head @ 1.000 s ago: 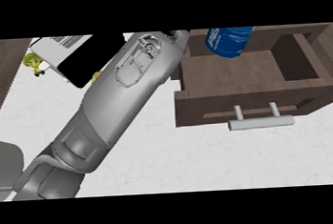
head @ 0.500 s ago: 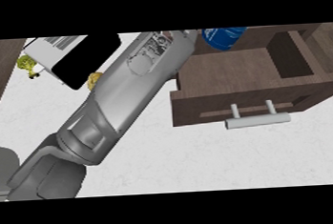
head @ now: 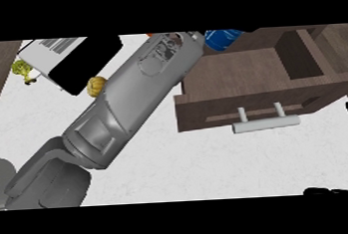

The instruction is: Pick up the can, place it into the drawer and close the drawer

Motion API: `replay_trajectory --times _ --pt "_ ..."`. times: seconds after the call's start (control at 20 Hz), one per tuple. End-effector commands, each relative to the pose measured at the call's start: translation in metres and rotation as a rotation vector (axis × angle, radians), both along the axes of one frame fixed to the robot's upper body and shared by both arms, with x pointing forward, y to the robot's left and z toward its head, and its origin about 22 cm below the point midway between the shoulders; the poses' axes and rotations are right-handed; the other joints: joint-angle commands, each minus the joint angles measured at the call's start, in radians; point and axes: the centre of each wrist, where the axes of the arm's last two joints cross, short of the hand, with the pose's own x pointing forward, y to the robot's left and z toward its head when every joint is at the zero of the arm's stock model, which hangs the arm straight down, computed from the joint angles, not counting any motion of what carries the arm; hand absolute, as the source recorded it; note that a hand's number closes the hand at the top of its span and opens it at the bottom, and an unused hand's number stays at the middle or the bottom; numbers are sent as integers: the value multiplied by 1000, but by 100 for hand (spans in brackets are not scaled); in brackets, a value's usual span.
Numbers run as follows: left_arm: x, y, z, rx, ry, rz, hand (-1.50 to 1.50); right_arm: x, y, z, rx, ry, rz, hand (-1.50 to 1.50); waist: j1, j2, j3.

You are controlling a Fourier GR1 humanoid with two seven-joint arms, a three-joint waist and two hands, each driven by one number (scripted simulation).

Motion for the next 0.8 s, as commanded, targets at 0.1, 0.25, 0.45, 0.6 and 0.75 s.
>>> replay_trajectory --times 0.1,0.25,0.45,0.6,0.75 --pt "0 -1 -11 44 -25 25 150 10 5 9 6 -8 -5 -150 -11 1 0" --pt "6 7 -19 60 -10 38 150 5 -10 20 -21 -28 -2 -150 -26 7 0" --pt "2 6 -33 91 -27 32 150 3 -5 4 -19 -6 10 -150 -22 3 0" --pt "4 8 -37 125 -55 68 150 4 -3 2 -17 -23 18 -150 -43 9 1" --pt "8 15 -42 97 -34 85 -150 14 7 13 -24 -45 43 -150 -44 18 0"
